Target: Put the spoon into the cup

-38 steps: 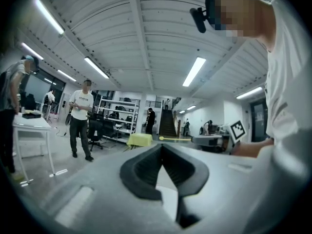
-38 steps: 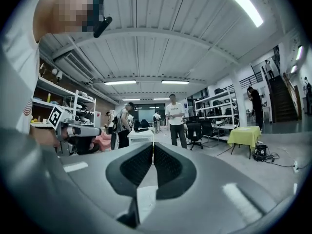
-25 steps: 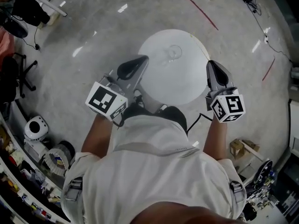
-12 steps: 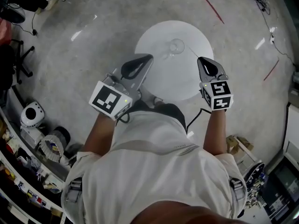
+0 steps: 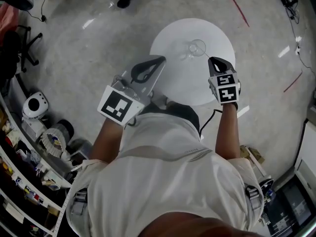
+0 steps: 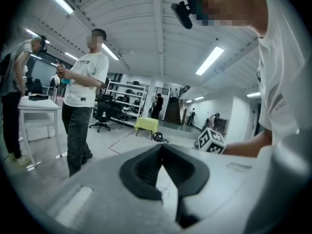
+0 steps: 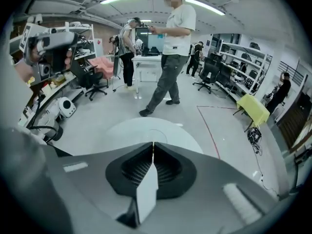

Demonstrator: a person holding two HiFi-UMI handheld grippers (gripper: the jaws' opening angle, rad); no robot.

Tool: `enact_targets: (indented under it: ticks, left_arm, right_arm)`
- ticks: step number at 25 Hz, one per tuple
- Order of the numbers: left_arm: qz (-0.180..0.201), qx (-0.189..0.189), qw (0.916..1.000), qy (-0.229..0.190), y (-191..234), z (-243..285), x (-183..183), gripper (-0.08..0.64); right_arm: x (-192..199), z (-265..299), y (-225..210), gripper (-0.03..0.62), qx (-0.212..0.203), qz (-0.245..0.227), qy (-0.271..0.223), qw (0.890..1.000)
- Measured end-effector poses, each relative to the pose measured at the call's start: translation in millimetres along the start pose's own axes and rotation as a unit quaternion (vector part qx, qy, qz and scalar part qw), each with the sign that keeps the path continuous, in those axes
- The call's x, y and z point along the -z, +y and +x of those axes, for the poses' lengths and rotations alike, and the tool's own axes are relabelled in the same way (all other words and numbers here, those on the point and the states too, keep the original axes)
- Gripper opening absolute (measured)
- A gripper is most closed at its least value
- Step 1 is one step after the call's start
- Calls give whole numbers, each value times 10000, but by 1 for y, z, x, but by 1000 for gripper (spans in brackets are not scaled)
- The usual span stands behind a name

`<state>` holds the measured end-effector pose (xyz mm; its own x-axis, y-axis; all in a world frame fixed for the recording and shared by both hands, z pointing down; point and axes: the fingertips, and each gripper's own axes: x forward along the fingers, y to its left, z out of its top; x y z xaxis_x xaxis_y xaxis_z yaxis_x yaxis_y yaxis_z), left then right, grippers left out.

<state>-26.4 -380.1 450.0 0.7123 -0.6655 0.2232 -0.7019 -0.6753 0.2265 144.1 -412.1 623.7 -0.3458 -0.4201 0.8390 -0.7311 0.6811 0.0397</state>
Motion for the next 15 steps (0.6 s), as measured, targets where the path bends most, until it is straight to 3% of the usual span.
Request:
enact_targets:
  ticks: [7, 15]
  left_arm:
    - [-84, -75, 9999, 55, 9, -7, 7, 0]
    - [-124, -166, 9997, 106, 12, -2, 9, 0]
  right_arm:
    - [19, 43, 8, 14, -111, -11, 433, 9990]
    - [25, 64, 5, 14, -157, -75, 596, 9981]
